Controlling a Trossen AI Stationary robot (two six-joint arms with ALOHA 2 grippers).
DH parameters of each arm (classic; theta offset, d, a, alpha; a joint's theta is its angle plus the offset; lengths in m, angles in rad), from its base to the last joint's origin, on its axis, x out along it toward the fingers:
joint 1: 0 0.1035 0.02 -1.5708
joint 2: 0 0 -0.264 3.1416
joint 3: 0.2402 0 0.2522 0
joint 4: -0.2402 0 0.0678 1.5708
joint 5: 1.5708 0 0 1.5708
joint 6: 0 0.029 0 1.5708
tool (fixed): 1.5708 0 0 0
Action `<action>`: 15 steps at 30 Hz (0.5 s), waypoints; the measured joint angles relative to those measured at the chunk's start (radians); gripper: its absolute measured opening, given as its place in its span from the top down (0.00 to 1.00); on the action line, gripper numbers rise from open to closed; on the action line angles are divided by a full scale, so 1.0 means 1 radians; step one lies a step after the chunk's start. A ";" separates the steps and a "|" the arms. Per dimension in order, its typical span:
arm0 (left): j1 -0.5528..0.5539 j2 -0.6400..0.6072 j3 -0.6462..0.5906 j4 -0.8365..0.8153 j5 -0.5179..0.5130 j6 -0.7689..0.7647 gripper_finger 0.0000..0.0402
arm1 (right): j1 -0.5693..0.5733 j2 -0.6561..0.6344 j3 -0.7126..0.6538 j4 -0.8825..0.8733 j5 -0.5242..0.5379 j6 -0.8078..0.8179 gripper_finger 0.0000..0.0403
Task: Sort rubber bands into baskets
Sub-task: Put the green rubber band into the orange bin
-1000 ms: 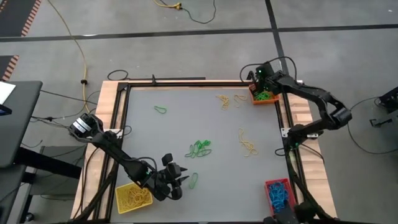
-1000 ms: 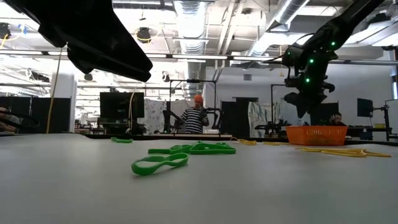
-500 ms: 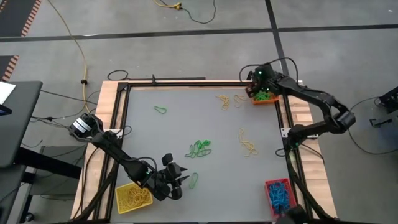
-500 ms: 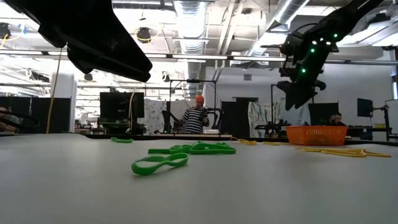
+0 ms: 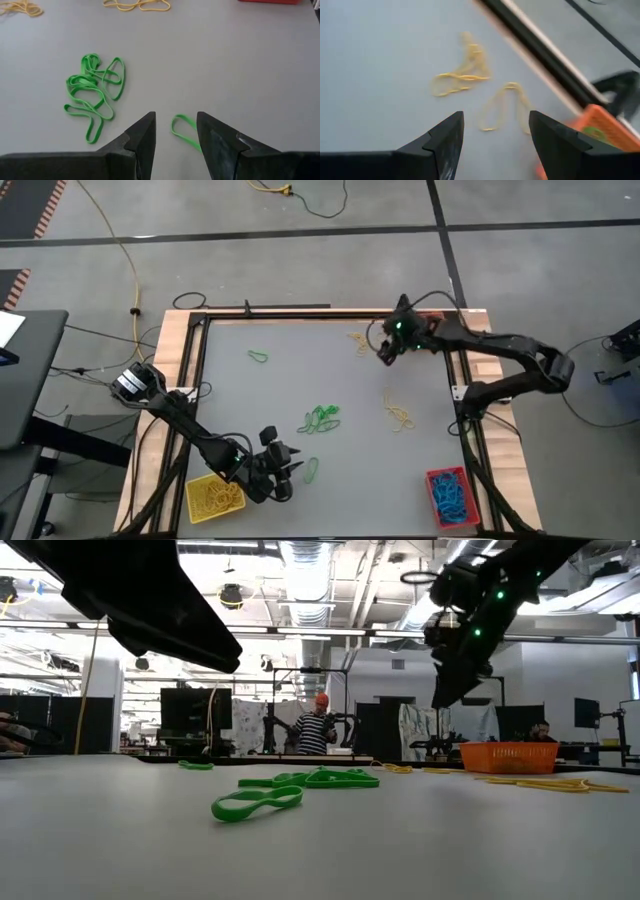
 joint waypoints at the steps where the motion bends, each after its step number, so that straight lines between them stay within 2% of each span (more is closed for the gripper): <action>1: 0.000 0.000 0.000 -0.002 -0.002 0.000 0.67 | 0.033 0.000 0.000 0.000 -0.002 0.008 0.37; 15: 0.000 0.000 0.000 -0.014 -0.003 0.000 0.67 | 0.472 0.000 0.000 0.028 -0.003 0.075 0.37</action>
